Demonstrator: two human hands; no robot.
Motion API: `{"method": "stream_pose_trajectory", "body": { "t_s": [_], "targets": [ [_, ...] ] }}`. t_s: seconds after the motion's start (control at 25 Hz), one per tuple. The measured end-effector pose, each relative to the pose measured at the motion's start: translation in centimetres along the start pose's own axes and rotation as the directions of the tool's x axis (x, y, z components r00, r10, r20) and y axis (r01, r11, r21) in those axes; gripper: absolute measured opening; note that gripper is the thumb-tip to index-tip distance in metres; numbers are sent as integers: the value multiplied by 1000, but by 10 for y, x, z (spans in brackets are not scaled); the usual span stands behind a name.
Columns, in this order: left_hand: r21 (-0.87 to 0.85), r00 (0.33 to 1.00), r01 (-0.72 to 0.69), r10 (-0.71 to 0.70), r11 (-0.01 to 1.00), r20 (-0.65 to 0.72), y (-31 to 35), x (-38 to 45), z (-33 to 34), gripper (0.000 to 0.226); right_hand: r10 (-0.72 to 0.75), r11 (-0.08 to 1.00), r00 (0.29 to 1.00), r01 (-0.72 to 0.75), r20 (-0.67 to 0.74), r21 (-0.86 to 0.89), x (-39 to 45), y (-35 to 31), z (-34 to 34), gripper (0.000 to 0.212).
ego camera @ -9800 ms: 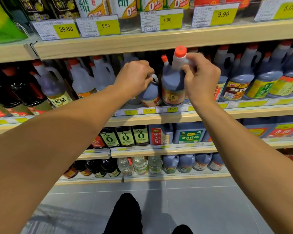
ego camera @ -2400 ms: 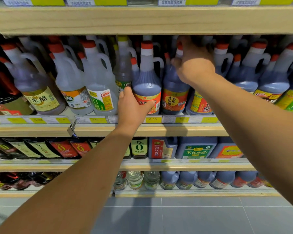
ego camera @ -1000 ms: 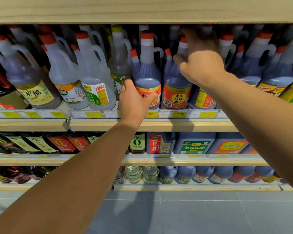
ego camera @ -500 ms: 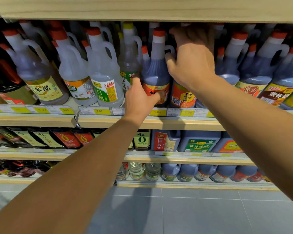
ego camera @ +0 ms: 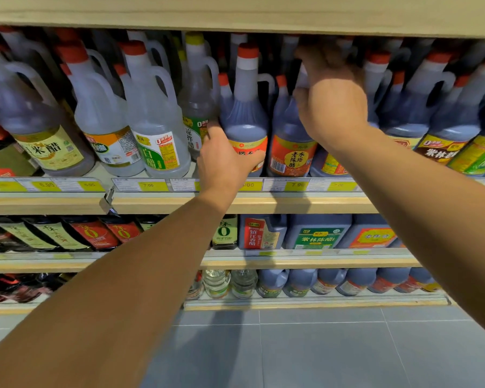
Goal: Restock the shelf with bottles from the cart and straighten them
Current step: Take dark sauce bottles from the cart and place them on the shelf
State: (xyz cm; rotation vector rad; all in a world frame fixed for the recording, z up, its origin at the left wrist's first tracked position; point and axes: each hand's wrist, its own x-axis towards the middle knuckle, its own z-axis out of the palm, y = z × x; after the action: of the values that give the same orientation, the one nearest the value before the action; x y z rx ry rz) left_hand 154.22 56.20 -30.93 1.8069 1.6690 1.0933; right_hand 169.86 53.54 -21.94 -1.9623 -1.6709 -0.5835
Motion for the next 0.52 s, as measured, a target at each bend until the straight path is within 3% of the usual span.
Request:
{"method": "stream_pose_trajectory", "body": {
  "t_s": [0.36,0.52],
  "targets": [
    [-4,998,-52,52,999,23,-1,-9,-3,70,-22,1000,1000,22,20,6,-10,-7,-9,56],
    [22,995,-102,101,995,27,-10,-11,-30,67,21,1000,999,-21,40,-5,-17,-36,-22,40]
  ]
}}
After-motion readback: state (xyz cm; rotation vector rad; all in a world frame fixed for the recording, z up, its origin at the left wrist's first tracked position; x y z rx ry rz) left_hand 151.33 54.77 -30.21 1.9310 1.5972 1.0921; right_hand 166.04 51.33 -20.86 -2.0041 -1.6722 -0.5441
